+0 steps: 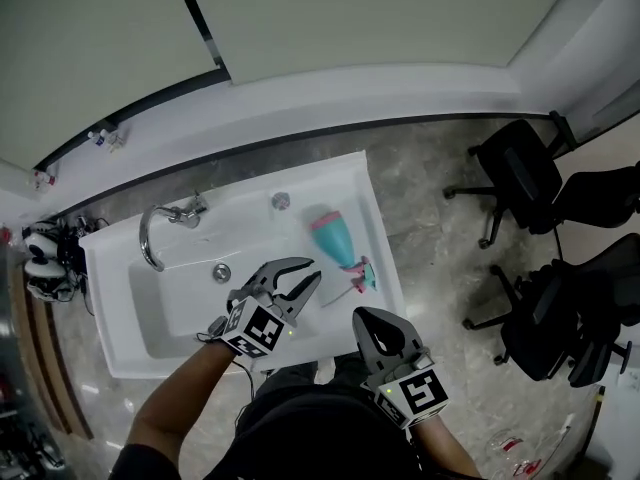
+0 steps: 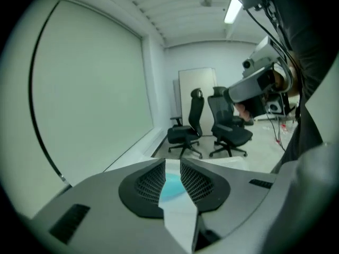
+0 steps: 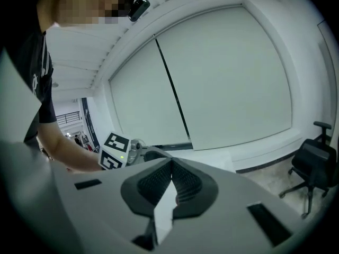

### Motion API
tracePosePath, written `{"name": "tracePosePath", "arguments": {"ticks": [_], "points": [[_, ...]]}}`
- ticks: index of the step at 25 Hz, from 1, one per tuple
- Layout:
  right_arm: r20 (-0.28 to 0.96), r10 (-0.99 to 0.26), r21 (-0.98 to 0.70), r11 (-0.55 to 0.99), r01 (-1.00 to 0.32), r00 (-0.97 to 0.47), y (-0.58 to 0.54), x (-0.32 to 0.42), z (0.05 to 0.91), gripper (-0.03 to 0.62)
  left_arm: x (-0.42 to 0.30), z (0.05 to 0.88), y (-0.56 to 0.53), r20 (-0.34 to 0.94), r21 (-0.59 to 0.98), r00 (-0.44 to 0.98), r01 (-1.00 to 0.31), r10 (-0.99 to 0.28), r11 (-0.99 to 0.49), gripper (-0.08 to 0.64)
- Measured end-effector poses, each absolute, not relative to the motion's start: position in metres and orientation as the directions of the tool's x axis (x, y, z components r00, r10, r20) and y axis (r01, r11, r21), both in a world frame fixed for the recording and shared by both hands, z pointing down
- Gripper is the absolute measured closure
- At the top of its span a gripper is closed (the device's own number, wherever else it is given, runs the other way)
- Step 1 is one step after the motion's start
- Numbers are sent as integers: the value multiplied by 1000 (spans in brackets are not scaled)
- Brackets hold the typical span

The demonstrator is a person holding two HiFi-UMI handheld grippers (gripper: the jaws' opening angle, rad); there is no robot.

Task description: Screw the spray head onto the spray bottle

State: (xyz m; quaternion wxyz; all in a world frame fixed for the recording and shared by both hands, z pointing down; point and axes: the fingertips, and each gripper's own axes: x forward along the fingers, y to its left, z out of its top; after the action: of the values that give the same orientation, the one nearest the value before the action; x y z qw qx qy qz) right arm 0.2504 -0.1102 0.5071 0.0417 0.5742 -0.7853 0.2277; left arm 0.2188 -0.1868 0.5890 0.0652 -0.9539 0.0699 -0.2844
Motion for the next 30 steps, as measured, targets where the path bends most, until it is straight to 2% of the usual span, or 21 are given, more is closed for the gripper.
{"name": "tracePosePath", "arguments": {"ticks": [3,7,13,22,27,30], "points": [[337,-880,-347,215,-913,-336,-121,272,525,592,241,627,-208,651,-272,748,77,-125,-959,443],[378,-859,-389,191,-901,-346,-123,293,551,592,261,667,-226,776,-393,622,341,-109,-854,372],[463,-814,-387,170,-906,-350,-120,316,596,592,287,707,-244,870,-426,480,615,-114,-663,318],[506,-764,-410,196,-891,-401,-122,326,640,592,289,754,-247,951,-307,284,813,-122,-495,240],[521,-747,-422,196,-885,-413,-127,329,653,592,286,776,-252,975,-222,194,866,-110,-448,196],[569,-709,-372,231,-899,-417,-126,327,673,592,288,786,-255,979,-202,178,868,-96,-454,176]]}}
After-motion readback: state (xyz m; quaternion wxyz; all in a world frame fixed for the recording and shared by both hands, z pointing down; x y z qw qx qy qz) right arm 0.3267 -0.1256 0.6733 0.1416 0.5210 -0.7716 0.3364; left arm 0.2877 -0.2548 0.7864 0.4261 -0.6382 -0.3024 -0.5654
